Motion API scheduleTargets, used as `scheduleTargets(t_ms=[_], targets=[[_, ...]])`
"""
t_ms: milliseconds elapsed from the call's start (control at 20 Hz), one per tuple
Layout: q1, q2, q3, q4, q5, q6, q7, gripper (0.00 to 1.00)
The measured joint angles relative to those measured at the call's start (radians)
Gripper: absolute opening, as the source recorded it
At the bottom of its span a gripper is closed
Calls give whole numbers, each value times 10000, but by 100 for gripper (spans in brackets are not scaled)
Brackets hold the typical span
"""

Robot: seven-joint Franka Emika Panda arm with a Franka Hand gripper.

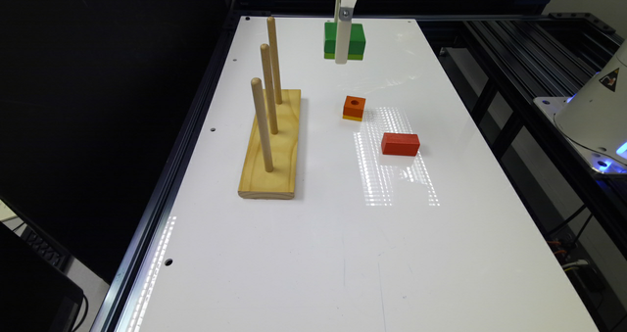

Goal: Pick up green block.

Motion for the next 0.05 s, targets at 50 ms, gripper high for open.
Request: scheduleTargets(t_ms=[50], targets=[[0,-66,1,0,0,-70,0,0]])
